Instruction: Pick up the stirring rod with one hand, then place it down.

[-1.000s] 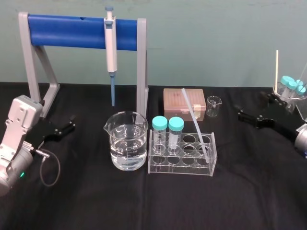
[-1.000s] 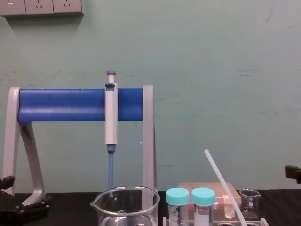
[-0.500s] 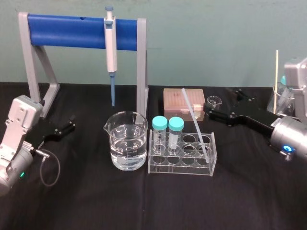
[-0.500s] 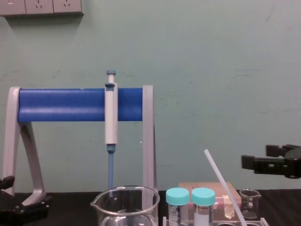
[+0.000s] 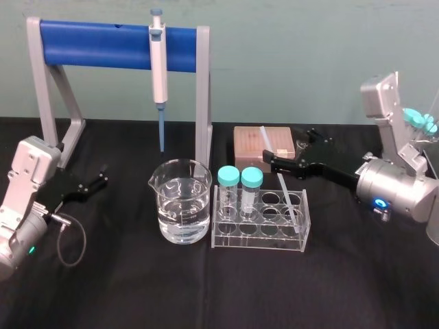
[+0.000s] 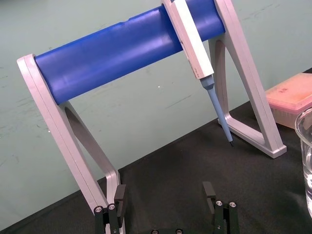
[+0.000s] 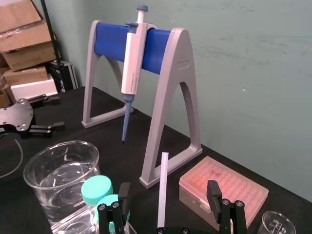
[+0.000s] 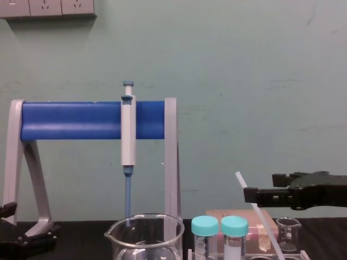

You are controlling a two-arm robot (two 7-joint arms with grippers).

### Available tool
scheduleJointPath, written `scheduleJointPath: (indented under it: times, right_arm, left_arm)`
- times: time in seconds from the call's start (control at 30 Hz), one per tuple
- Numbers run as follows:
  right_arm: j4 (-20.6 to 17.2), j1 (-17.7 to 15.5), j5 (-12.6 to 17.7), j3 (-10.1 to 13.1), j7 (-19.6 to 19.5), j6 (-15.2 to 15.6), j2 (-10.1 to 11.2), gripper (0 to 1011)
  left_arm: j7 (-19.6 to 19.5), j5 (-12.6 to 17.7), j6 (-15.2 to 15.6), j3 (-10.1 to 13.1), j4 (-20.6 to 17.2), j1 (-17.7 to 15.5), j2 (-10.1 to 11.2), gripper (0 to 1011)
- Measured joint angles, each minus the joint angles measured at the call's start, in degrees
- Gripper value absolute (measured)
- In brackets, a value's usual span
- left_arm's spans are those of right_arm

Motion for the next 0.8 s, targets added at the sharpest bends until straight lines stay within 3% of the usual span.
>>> scheduleJointPath:
  times: [0.5,0.8]
  right_arm:
    - [3.7,2.7,-1.3,-0.9,-2.6,2.6,-3.8,1003]
    - [4.6,3.1,-2.0,-0.9,-3.3,3.2,-4.7,1003]
  left_arm:
    - [0.0,0.0,0.0,0.0,0.0,0.0,0.0,1000]
    - [0.0,0.0,0.0,0.0,0.0,0.0,0.0,1000]
